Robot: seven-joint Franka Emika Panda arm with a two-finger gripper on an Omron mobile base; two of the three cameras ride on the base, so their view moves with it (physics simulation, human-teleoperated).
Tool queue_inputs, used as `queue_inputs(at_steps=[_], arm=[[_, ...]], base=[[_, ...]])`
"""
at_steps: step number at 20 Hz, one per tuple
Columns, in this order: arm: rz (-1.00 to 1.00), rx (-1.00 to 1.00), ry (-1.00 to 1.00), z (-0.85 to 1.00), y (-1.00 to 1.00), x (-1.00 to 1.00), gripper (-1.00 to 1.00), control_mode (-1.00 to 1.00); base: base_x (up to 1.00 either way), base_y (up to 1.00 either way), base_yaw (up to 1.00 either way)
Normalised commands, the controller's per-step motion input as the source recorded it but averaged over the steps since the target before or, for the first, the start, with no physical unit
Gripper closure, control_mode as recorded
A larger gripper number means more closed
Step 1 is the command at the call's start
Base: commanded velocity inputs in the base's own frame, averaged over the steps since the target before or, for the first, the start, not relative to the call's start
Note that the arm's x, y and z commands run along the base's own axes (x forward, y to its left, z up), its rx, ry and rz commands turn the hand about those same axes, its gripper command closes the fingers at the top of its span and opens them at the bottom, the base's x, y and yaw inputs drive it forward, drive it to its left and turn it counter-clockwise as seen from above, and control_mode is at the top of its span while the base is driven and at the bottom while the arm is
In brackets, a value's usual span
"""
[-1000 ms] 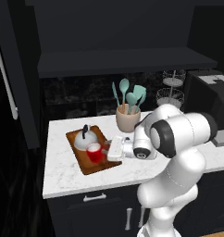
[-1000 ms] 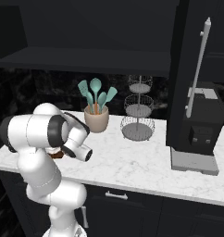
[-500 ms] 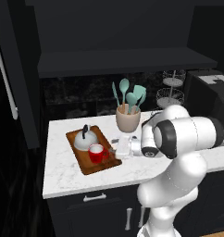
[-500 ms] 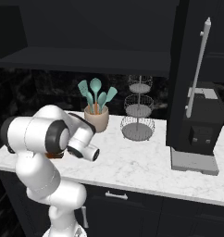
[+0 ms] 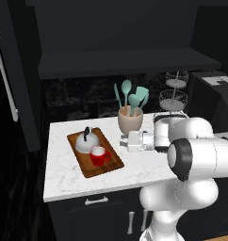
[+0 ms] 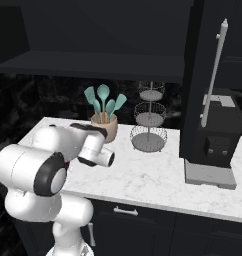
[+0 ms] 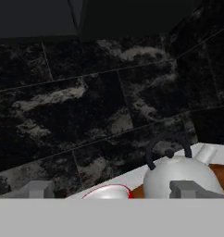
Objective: Pick the kettle from the counter and place it on the tray. Then pick the mug from the cabinet and place it on the tray. Then close the cabinet doors.
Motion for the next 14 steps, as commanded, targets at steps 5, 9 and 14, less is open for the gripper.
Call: queue_inputs(at_steps=[5,9,14], arm=[[-0.30,-0.16,0.43,0.57,0.00,-0.27,-1.00,-1.00],[-0.14,-0.08,0.13,0.01,0.01,-0.01,-1.00,-1.00],[0.00,-0.04,0.05,0.20,0.01,-0.07,-1.00,-1.00]], base=[[0.00,0.00,0.00],[0.00,0.00,0.00],[0.00,0.00,0.00]])
